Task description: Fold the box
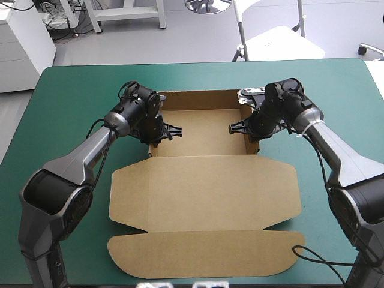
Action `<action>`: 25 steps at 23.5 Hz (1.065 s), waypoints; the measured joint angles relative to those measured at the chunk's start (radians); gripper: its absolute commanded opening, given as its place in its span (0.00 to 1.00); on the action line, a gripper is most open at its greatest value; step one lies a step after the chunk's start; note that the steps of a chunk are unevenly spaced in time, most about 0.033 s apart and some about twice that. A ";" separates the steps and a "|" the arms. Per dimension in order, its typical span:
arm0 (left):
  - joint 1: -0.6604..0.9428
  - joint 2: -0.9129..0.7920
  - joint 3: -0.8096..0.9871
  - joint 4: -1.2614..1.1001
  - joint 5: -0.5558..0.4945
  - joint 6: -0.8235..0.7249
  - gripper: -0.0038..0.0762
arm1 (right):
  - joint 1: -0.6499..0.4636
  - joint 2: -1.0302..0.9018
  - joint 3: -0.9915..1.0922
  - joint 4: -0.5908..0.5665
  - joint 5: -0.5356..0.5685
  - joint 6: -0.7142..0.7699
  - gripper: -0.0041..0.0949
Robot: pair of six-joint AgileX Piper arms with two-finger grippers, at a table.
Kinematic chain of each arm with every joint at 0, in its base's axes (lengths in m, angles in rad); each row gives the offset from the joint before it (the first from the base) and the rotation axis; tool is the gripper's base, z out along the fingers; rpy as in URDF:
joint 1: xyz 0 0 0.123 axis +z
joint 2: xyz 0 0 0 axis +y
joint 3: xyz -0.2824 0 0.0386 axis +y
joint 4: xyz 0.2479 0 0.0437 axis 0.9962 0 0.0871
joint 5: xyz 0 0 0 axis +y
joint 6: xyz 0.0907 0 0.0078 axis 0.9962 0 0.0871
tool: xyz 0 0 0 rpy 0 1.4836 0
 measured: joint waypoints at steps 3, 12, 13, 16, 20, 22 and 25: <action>0.000 0.000 0.000 0.001 0.000 0.000 0.04 | 0.000 0.000 -0.001 0.000 -0.001 0.001 0.03; 0.000 0.000 0.000 0.003 0.000 0.030 0.14 | 0.000 0.000 -0.001 0.004 -0.004 -0.001 0.16; 0.000 0.000 0.000 0.006 0.000 0.036 0.17 | 0.000 0.000 -0.001 0.004 -0.005 -0.009 0.21; 0.000 0.002 0.000 0.016 -0.001 0.051 0.31 | 0.000 0.002 0.000 -0.003 -0.012 -0.028 0.35; 0.000 0.008 0.000 0.036 -0.002 0.060 0.51 | 0.000 0.010 0.001 -0.018 -0.015 -0.039 0.56; 0.000 0.009 0.000 0.045 -0.002 0.063 0.51 | 0.000 0.013 0.004 -0.031 -0.015 -0.041 0.62; 0.000 0.012 -0.011 0.051 0.004 0.063 0.51 | 0.000 0.016 0.002 -0.035 -0.014 -0.042 0.65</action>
